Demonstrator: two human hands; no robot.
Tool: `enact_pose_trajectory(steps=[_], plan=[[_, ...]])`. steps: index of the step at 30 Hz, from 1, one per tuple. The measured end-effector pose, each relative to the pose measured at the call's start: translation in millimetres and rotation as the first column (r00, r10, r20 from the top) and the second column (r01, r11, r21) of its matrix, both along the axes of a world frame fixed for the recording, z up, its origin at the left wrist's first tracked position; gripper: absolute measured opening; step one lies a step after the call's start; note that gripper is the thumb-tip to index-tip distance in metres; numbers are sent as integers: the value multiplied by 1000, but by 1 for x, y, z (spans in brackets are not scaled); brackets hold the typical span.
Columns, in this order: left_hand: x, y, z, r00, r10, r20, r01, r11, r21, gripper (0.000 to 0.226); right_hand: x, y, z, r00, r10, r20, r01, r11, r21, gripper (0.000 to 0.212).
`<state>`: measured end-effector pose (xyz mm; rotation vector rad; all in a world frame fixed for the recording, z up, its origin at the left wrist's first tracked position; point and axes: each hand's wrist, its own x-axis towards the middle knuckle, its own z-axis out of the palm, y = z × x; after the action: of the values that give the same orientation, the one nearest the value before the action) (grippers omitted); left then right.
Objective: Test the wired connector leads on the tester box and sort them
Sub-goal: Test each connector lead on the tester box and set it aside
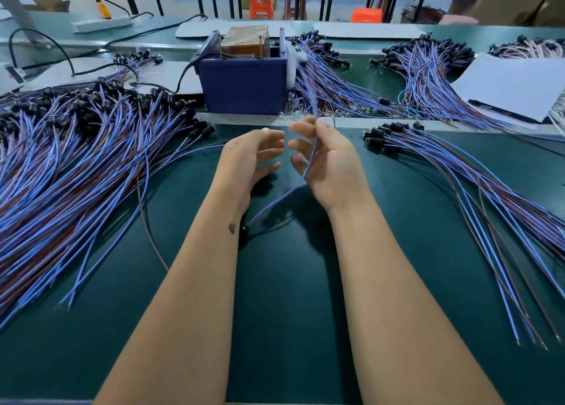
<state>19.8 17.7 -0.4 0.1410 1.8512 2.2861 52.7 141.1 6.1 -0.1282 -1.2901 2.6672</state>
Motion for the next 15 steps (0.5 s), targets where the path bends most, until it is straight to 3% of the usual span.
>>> enact_pose_trajectory(steps=[3, 5, 8, 12, 15], plan=[[4, 5, -1, 991, -115, -71, 112, 993, -46, 30, -3, -16, -6, 994, -105, 19, 84, 881, 466, 24], [5, 5, 1, 984, -159, -85, 155, 986, -59, 27, -4, -23, -9, 987, -152, -51, 152, 785, 601, 22], [2, 1, -1, 984, -161, -79, 157, 986, -47, 28, -1, -22, -6, 984, -147, -97, 174, 731, 660, 21], [2, -4, -3, 982, -150, -115, 145, 988, -51, 25, 4, -14, 0, 995, 31, 96, -78, 838, 539, 43], [-1, 0, -6, 992, -36, -124, 32, 999, -35, 29, 2, -9, 0, 990, -18, 137, -55, 858, 511, 35]])
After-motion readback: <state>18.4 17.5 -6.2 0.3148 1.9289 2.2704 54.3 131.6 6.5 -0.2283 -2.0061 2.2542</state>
